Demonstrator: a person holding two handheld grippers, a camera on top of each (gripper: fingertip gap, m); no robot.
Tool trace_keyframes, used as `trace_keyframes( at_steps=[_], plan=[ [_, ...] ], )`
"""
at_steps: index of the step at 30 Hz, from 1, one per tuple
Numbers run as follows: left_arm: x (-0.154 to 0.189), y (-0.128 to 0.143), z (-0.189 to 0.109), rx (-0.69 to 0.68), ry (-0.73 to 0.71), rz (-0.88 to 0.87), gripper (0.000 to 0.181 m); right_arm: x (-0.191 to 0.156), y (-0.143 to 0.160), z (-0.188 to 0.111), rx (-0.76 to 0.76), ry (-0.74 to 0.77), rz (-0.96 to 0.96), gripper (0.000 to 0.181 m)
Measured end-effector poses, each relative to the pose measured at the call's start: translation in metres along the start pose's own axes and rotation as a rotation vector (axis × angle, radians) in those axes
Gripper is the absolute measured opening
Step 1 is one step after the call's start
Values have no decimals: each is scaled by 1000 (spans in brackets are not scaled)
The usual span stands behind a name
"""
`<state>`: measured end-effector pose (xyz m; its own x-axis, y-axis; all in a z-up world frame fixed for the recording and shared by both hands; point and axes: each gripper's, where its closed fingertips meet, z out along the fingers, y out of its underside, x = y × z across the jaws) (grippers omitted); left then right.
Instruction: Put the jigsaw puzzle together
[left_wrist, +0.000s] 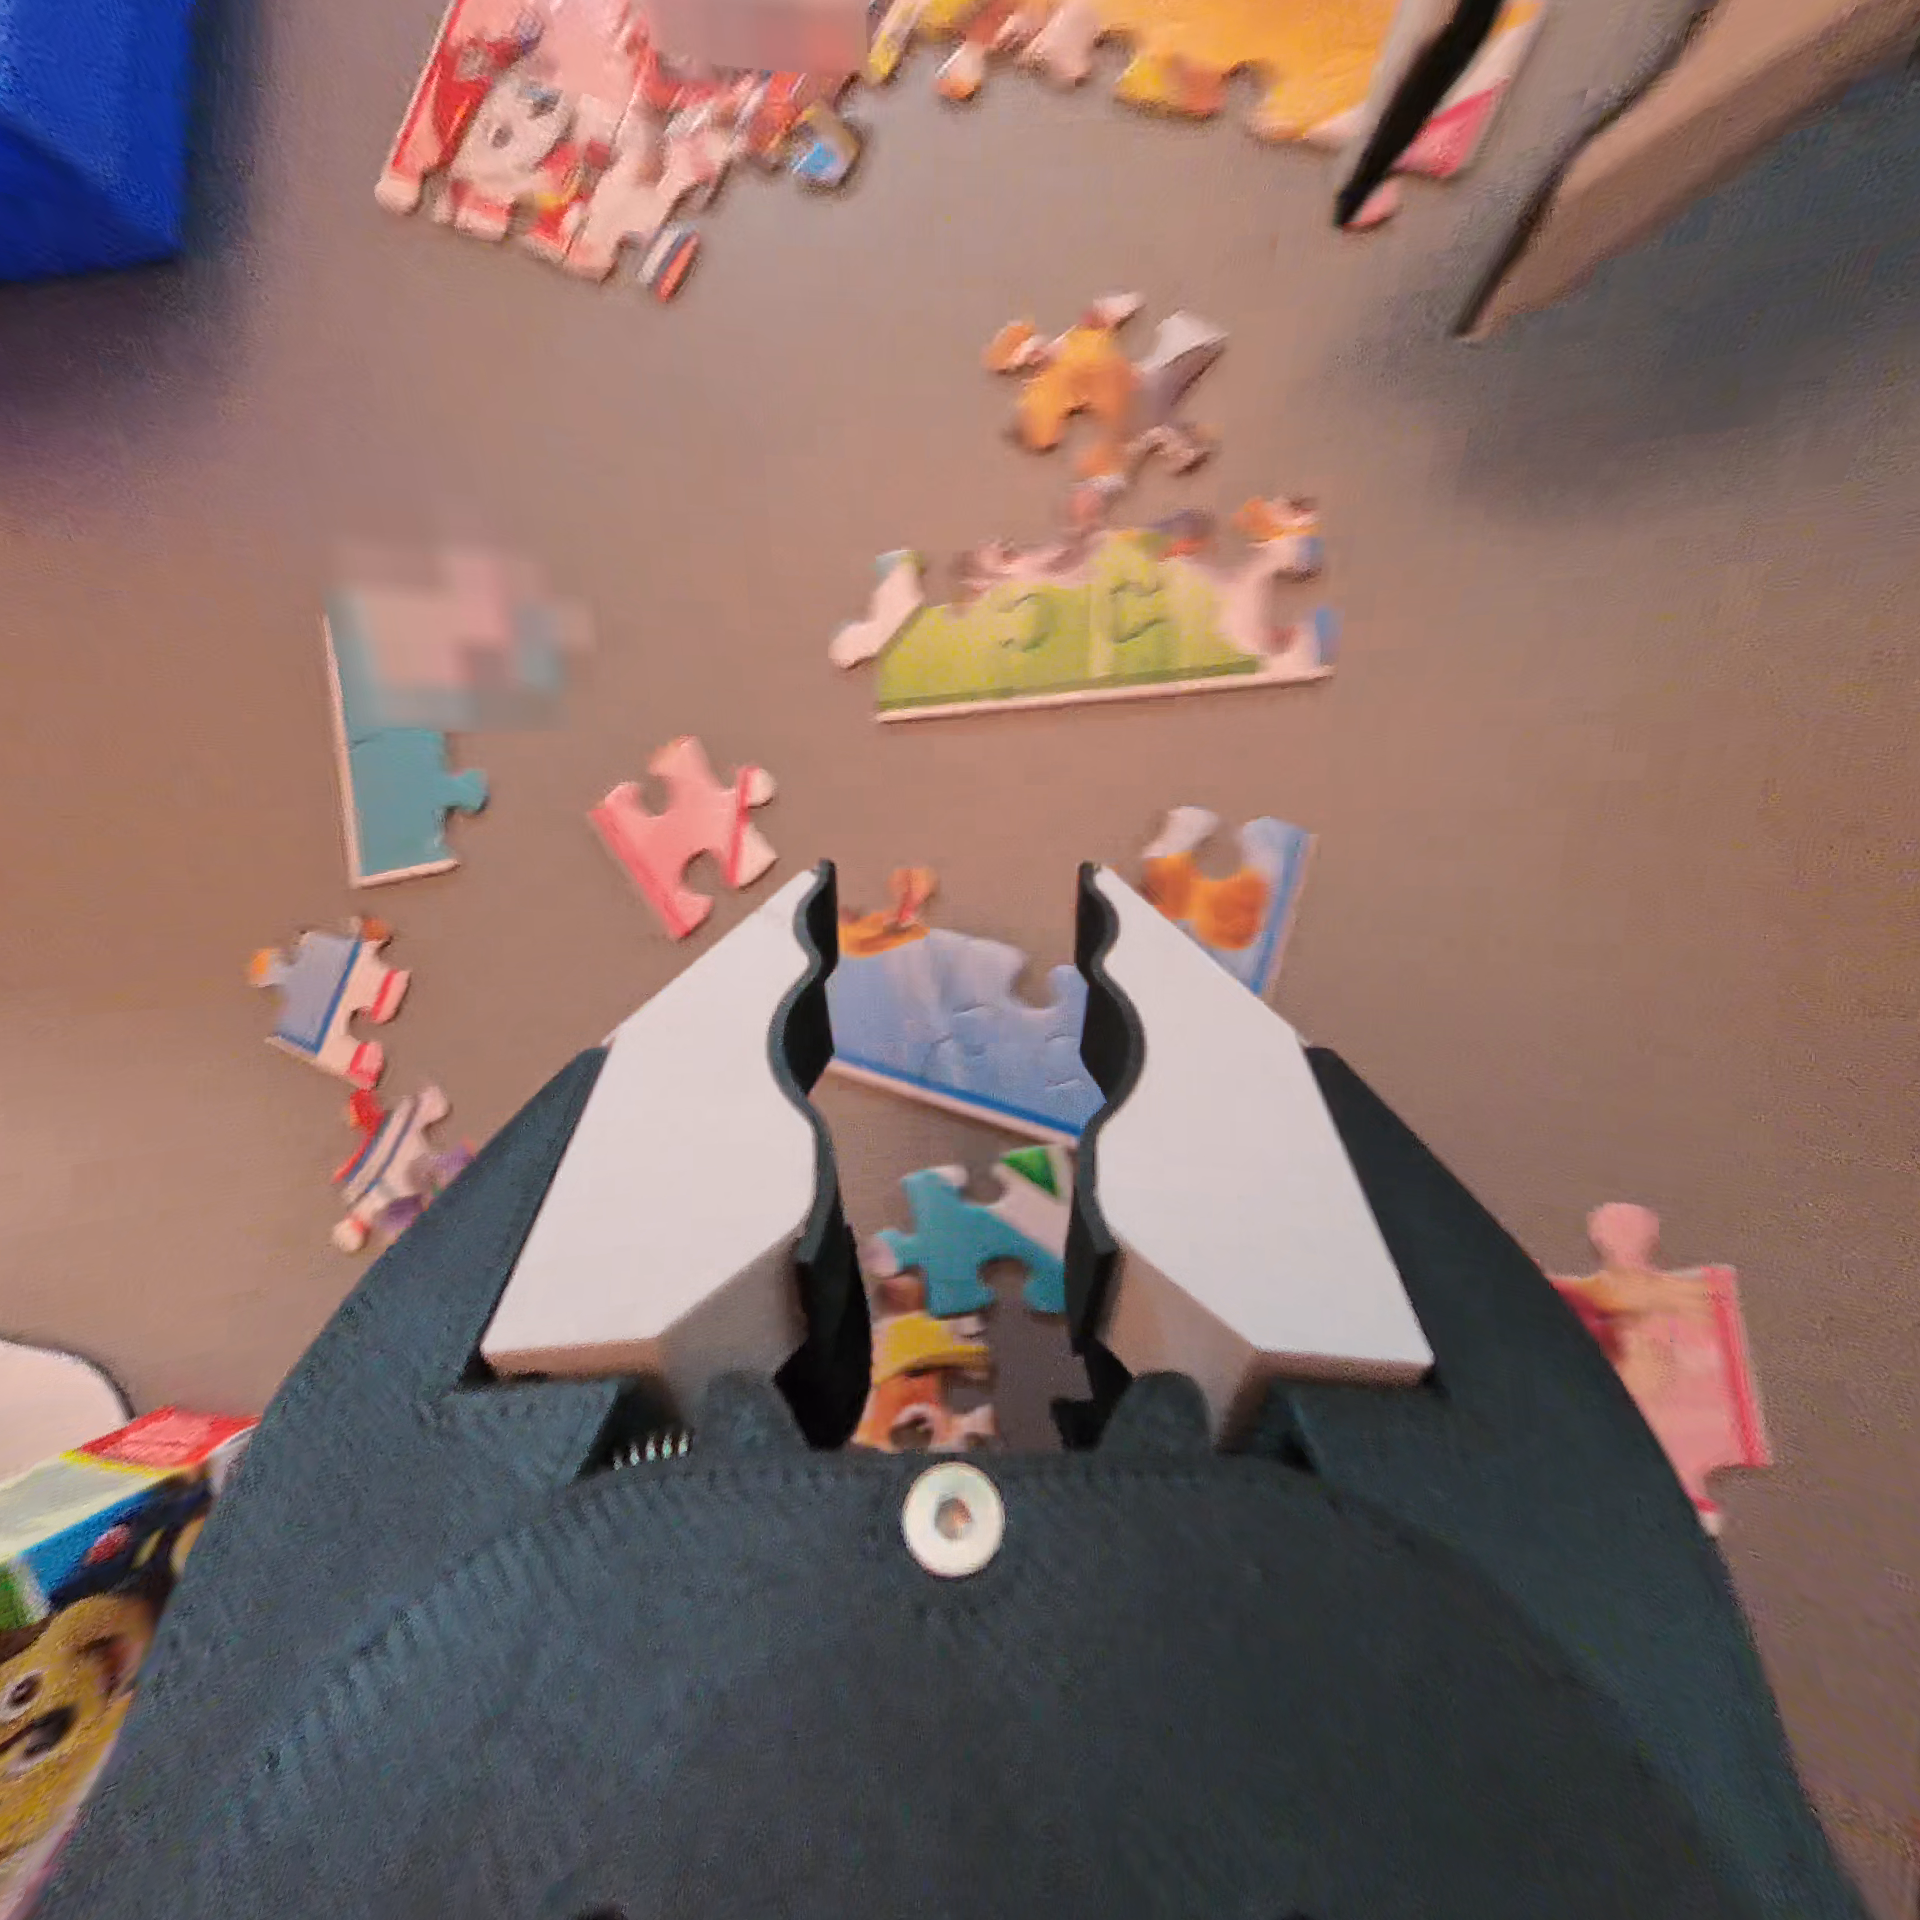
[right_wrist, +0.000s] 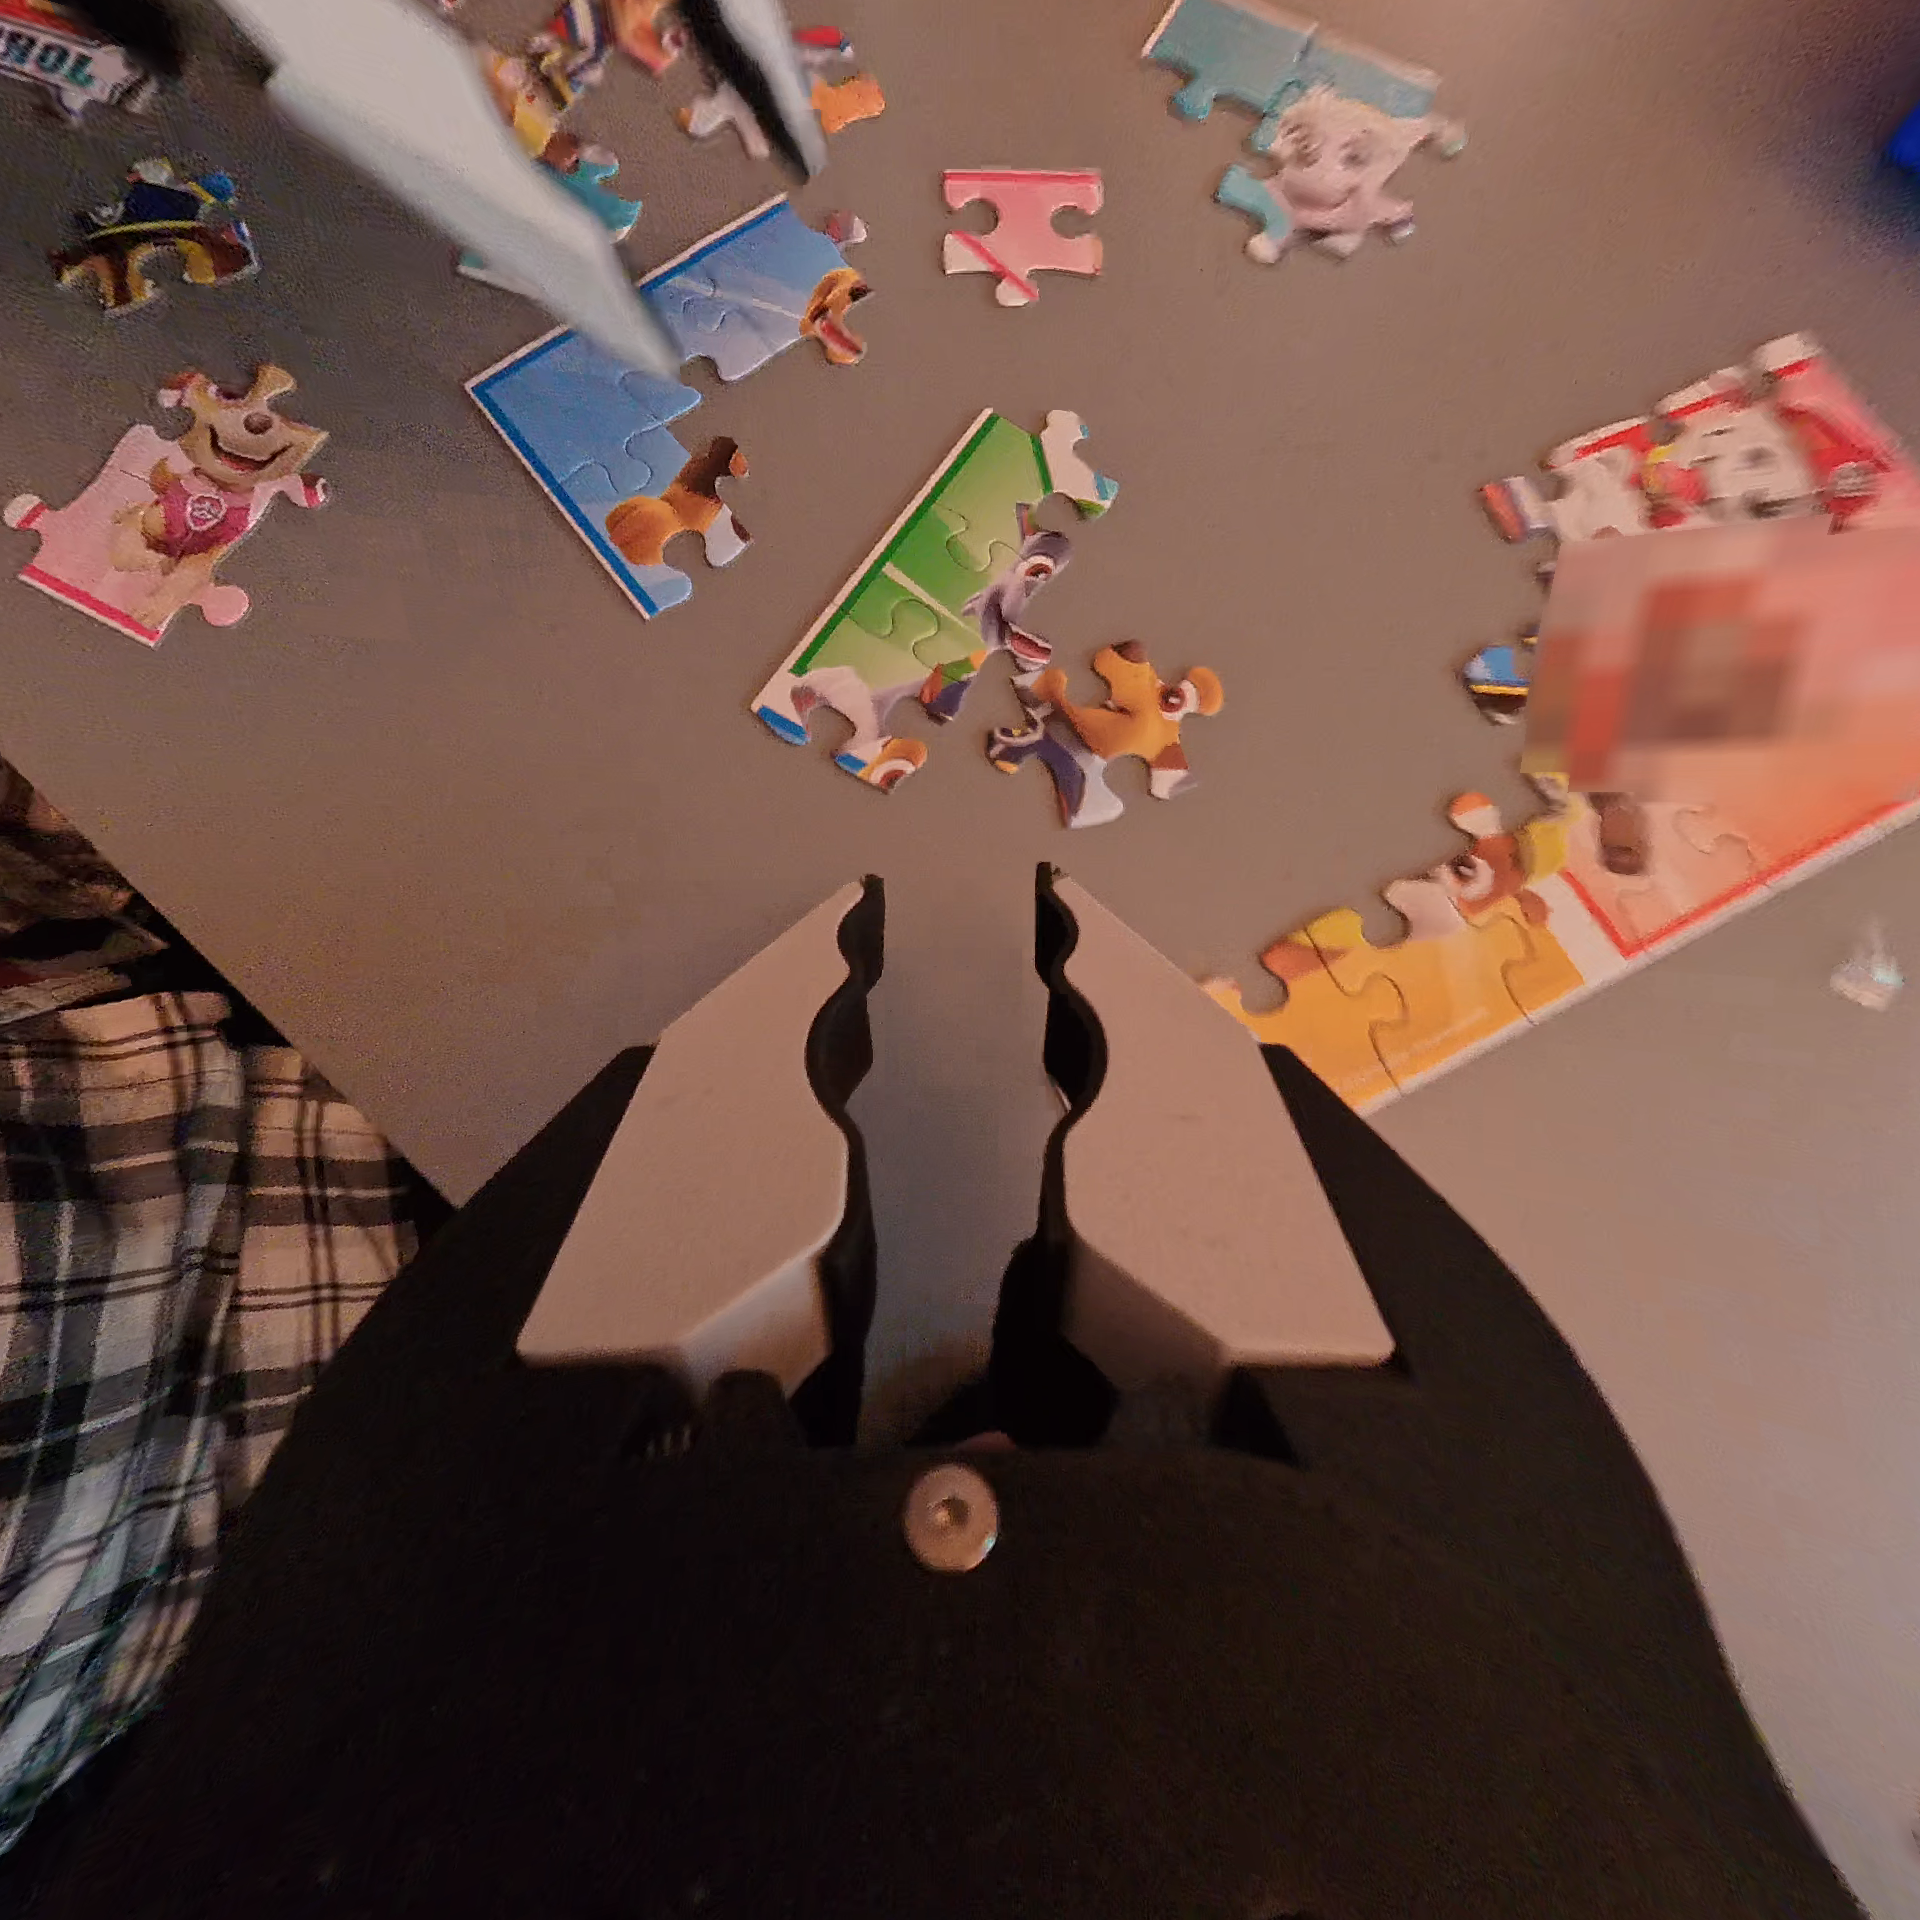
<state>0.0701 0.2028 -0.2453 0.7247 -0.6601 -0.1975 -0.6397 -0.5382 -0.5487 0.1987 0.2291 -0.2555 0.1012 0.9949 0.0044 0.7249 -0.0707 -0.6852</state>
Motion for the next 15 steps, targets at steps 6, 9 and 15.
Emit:
trace_keyframes(
  at_steps=[6,9,15],
  plan=[
    [13,17,4,-33,176,-37,46,15,-5,35,-57,2,12,30],
    [22,28,13,-58,193,-39,42,18,-10,40,-57,-20,18,27],
    [16,46,4,-80,159,-66,39,-1,-33,61,-61,-87,-42,22]
  ],
)
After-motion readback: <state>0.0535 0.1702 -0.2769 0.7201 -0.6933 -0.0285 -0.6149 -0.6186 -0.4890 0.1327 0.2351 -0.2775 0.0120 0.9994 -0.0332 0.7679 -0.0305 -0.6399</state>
